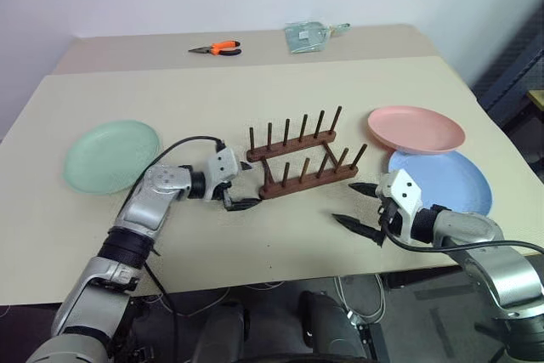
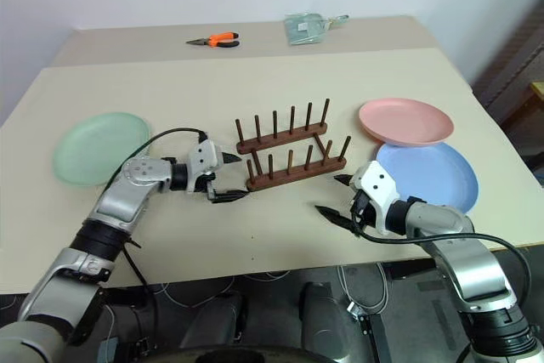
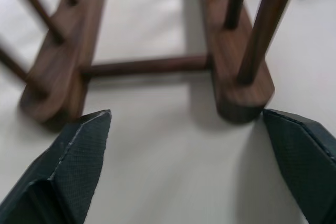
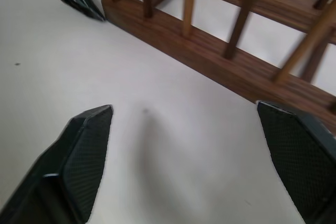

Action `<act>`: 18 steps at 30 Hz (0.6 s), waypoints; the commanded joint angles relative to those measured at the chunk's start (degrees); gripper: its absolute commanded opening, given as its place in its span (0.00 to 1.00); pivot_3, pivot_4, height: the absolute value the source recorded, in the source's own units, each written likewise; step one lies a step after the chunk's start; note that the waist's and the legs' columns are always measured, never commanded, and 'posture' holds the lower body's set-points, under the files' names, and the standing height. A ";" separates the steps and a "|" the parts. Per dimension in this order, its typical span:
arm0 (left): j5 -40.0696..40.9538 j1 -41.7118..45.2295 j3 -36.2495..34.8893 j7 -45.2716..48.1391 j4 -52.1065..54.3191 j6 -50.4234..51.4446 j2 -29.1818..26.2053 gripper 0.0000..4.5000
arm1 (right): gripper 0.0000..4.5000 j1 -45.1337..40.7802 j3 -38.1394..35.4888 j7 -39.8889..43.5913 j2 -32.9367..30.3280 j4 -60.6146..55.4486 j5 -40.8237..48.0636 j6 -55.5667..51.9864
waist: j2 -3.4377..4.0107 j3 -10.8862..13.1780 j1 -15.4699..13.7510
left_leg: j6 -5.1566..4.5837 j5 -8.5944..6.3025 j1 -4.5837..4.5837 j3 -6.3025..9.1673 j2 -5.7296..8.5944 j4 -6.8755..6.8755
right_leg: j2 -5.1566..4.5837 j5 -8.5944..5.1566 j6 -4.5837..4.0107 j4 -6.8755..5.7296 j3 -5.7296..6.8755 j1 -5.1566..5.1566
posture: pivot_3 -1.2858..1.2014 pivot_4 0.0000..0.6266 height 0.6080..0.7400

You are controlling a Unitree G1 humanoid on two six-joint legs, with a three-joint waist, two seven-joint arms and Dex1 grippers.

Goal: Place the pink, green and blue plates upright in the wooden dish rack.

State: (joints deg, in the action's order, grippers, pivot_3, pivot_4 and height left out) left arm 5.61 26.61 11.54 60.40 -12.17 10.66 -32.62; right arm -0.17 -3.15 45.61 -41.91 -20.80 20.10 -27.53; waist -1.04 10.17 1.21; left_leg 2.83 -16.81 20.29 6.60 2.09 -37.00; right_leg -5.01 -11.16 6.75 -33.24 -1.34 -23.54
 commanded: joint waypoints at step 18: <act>-4.34 -7.98 5.20 -26.19 17.65 23.24 11.92 0.23 | 0.00 -14.43 8.63 -11.80 7.25 18.25 -17.70 7.21 | 0.04 -0.03 -1.57 | -0.02 -0.01 0.01 0.01 0.09 -0.21 | -0.04 0.00 -0.03 0.02 0.00 0.12 | 0.52 0.24 1.00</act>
State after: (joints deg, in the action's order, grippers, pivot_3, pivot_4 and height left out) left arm 4.13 18.80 18.63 37.52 8.81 33.10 -19.98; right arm -13.66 5.51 34.59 -34.80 -2.87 3.48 -21.78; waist -1.00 10.14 -0.36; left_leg 2.80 -16.81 20.29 6.61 2.18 -37.21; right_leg -5.05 -11.16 6.71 -33.22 -1.35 -23.41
